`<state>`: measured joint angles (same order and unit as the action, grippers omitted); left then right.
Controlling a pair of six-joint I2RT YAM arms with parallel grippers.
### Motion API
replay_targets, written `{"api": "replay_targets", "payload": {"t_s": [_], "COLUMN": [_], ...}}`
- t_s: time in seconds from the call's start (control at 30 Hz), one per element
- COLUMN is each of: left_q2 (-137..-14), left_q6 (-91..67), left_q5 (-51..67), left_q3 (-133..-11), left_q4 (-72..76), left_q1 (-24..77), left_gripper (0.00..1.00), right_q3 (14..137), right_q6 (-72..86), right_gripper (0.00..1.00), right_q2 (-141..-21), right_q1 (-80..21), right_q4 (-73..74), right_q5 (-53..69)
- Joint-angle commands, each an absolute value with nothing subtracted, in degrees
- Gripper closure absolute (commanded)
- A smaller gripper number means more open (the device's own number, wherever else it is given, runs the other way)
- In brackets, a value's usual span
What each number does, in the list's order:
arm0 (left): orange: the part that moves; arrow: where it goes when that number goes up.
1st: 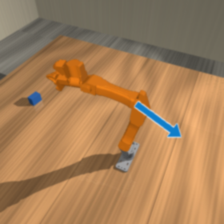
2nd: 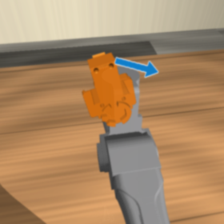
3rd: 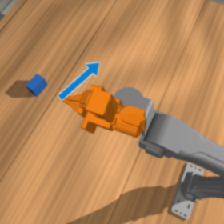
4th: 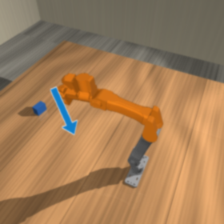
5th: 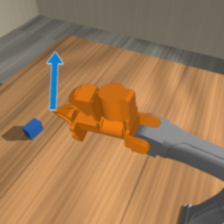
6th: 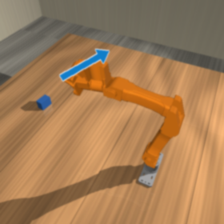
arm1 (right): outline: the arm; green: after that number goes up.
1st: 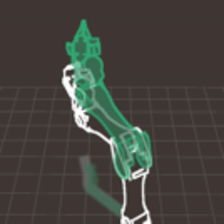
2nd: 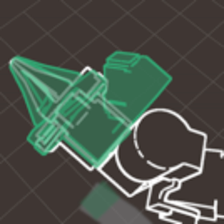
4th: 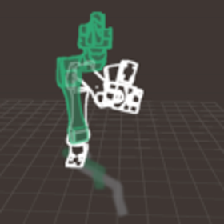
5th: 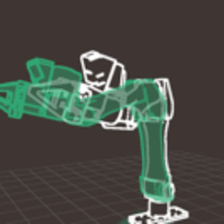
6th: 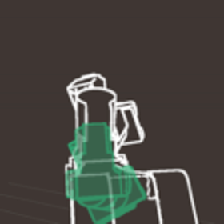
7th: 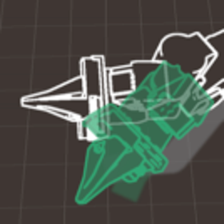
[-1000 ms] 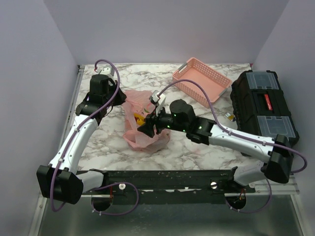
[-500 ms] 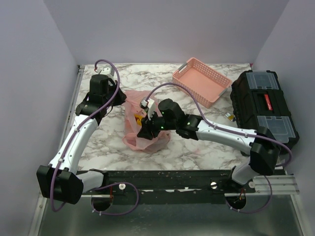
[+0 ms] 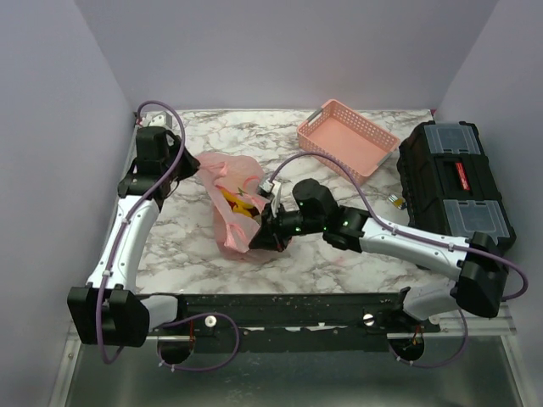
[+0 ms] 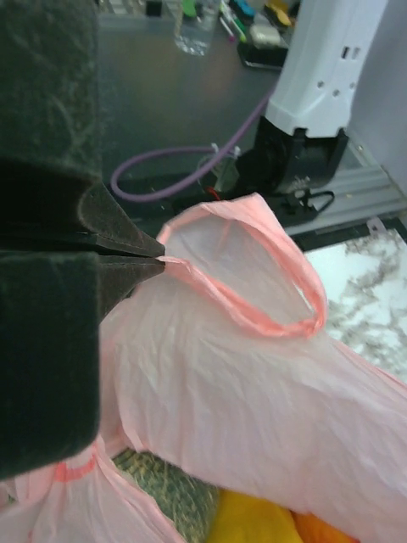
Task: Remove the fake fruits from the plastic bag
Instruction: Adjust the plastic bag at the center of the board.
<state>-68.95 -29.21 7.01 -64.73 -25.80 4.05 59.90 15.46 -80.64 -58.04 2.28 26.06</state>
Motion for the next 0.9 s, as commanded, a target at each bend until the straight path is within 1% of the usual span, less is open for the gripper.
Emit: {"api": "replay_targets", "payload": {"t_s": [0.0, 0.1, 0.23, 0.37, 0.6, 0.73, 0.77, 0.8, 0.83, 0.87], "left_q2": [-70.4, -71.1, -72.0, -73.3, -75.5, -76.2, -75.9, -75.0, -74.0, -72.6], "left_q6": [-31.4, -32.1, -33.0, -35.0, -36.5, -34.3, -33.7, -33.7, -33.7, -33.8], "left_q5": [10.8, 12.0, 12.3, 15.0, 22.5, 27.7, 28.6, 28.9, 28.5, 27.7], "left_q3": [-65.0, -65.0, -64.9, -64.3, -63.9, -64.3, -64.2, -63.6, -62.8, -61.9], "left_q4": [-24.3, -24.1, -24.2, -23.5, -21.2, -20.3, -19.9, -19.4, -19.0, -18.7], "left_q1": [1.4, 0.5, -3.2, -5.7, -6.8, -6.6, -6.7, -6.5, -6.3, -5.9], "left_gripper": [1.00, 1.00, 1.00, 1.00, 1.00, 1.00, 0.96, 0.90, 0.80, 0.73], "right_q3": [55.5, 51.4, 47.5, 44.9, 41.6, 43.3, 43.6, 44.0, 44.2, 44.4], "right_q6": [20.9, 23.9, 25.2, 25.8, 29.7, 28.3, 28.1, 27.5, 27.1, 26.6], "right_gripper": [0.99, 0.99, 0.99, 0.99, 0.99, 0.99, 0.99, 0.99, 0.99, 0.99], "right_q2": [-79.0, -78.1, -75.0, -73.1, -79.3, -82.3, -82.4, -81.9, -81.5, -81.0], "right_q1": [-58.2, -58.6, -58.7, -58.7, -60.8, -62.4, -62.5, -62.5, -62.5, -62.5], "right_q4": [-2.0, -6.3, -7.7, -9.0, -16.9, -14.7, -14.2, -13.5, -13.1, -12.3], "right_q5": [35.7, 40.8, 39.1, 37.5, 39.3, 36.0, 34.8, 33.6, 32.0, 30.9]}}
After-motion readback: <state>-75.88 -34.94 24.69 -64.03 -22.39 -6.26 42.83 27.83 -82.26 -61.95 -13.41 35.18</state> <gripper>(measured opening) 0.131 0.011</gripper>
